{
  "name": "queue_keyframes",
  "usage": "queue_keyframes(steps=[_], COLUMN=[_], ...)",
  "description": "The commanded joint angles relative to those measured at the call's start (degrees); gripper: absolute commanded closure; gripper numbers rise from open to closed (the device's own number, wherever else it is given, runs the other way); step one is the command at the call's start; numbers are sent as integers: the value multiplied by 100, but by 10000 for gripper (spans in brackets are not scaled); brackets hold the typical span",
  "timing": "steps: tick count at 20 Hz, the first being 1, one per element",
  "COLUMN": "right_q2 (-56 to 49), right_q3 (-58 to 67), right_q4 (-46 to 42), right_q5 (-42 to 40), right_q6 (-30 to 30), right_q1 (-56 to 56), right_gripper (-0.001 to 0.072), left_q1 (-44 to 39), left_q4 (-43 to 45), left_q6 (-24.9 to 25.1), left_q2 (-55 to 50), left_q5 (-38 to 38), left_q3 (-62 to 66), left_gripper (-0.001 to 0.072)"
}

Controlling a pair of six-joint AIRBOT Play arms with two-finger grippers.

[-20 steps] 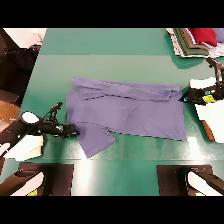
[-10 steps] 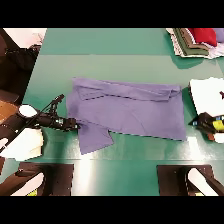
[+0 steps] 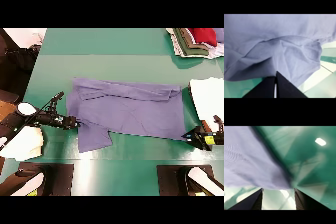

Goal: Fold the shirts.

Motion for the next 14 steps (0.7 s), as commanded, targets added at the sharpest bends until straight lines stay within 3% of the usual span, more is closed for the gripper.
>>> queue_keyframes(steps=[1,3,5,6,9,14], right_q2=[-380,-474,-387,-275,275,1493], right_q3=[76,238,365,420,579,813], right_q4=[72,28,20,15,-103,-885], right_q5=[-341,-382,-485,-481,-299,669], right_q6=[-39,-39,-37,-37,-7,201], right_q1=[509,824,988,1034,1032,1032], right_gripper=[280,489,570,693,695,696], left_q1=[0,2,2,2,2,0], left_q4=[13,116,304,365,566,1497], left_q6=[7,13,2,-4,-31,-723], left_q2=[7,7,7,7,63,1335], left_q5=[37,20,-37,-125,-507,-1239], left_q3=[7,7,7,7,39,46], left_gripper=[677,677,678,678,679,679])
